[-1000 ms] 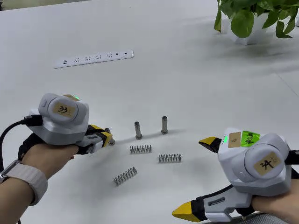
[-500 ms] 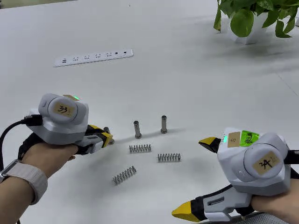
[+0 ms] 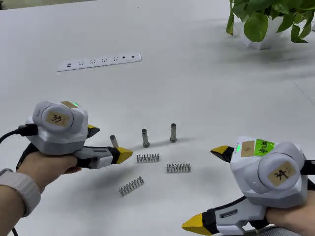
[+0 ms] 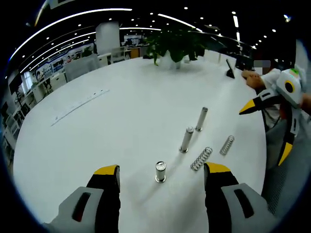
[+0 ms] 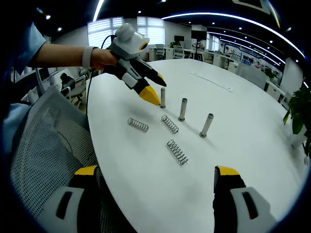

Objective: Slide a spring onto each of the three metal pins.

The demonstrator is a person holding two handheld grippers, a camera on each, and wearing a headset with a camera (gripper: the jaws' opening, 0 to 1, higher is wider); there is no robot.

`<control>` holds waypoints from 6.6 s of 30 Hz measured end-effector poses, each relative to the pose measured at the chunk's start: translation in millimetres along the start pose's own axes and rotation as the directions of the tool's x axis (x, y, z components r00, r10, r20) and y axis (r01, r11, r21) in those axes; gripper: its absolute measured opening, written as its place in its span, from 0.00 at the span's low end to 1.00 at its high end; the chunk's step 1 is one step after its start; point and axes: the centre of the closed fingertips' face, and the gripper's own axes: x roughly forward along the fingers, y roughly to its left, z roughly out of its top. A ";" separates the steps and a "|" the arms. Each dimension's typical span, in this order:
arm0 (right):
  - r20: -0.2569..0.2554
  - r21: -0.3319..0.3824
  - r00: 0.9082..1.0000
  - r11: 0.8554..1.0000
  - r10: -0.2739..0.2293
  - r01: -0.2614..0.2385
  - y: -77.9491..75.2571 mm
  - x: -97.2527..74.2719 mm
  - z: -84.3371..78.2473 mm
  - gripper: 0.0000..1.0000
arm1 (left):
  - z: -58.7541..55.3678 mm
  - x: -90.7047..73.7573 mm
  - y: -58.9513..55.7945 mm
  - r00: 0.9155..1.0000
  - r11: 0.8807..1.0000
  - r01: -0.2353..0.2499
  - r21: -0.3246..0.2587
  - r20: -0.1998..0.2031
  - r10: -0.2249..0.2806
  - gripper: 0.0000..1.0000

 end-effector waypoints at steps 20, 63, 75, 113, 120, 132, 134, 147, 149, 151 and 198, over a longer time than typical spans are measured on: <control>-0.010 -0.039 1.000 0.999 -0.018 0.018 -17.9 -6.5 4.5 0.99 | -7.6 -18.8 -9.5 0.996 0.996 0.077 0.042 0.033 -0.078 1.00; -0.078 -0.103 0.997 0.995 -0.009 0.001 -20.0 -4.3 -10.9 0.99 | -64.9 -40.5 -61.9 0.998 0.999 0.035 0.016 -0.051 -0.034 0.60; -0.084 -0.084 0.996 0.996 -0.006 -0.001 -18.0 -5.9 -17.2 0.99 | -67.6 -23.0 -72.6 0.991 0.995 0.063 0.074 -0.125 -0.054 0.39; -0.081 -0.081 0.997 0.996 0.018 -0.025 -11.4 -2.6 -16.6 0.99 | -73.8 -11.1 -82.6 0.955 0.993 0.098 0.067 -0.287 -0.075 0.10; -0.086 -0.088 0.996 0.996 0.023 -0.031 -10.3 -2.0 -15.9 0.99 | -72.5 -11.2 -83.4 0.948 0.991 0.124 0.045 -0.302 -0.105 0.10; -0.050 -0.043 0.998 0.998 0.040 -0.042 -9.6 -1.2 -7.8 0.99 | -72.4 -14.3 -83.9 0.954 0.990 0.143 -0.015 -0.263 -0.142 0.10; -0.031 -0.014 0.998 0.999 0.047 -0.048 -9.6 -0.7 -5.7 0.99 | -72.4 -13.8 -85.9 0.958 0.987 0.151 -0.055 -0.236 -0.160 0.10; 0.009 0.033 0.998 0.997 0.063 -0.063 -8.2 0.5 4.5 0.98 | -49.8 -16.6 -102.8 0.979 0.980 0.199 -0.009 -0.033 -0.199 0.10; 0.011 0.033 0.998 0.998 0.062 -0.062 -8.9 0.8 5.9 0.98 | -46.5 -18.8 -104.1 0.978 0.978 0.209 0.004 -0.001 -0.209 0.10; 0.018 0.037 0.998 0.997 0.064 -0.065 -8.1 1.1 8.2 0.98 | -43.3 -20.5 -107.4 0.975 0.975 0.221 0.029 0.022 -0.221 0.10; 0.218 0.121 0.917 0.923 0.334 -0.365 40.5 -1.6 60.7 0.21 | -22.3 -44.2 -150.8 0.891 0.875 0.408 0.260 0.094 -0.444 0.10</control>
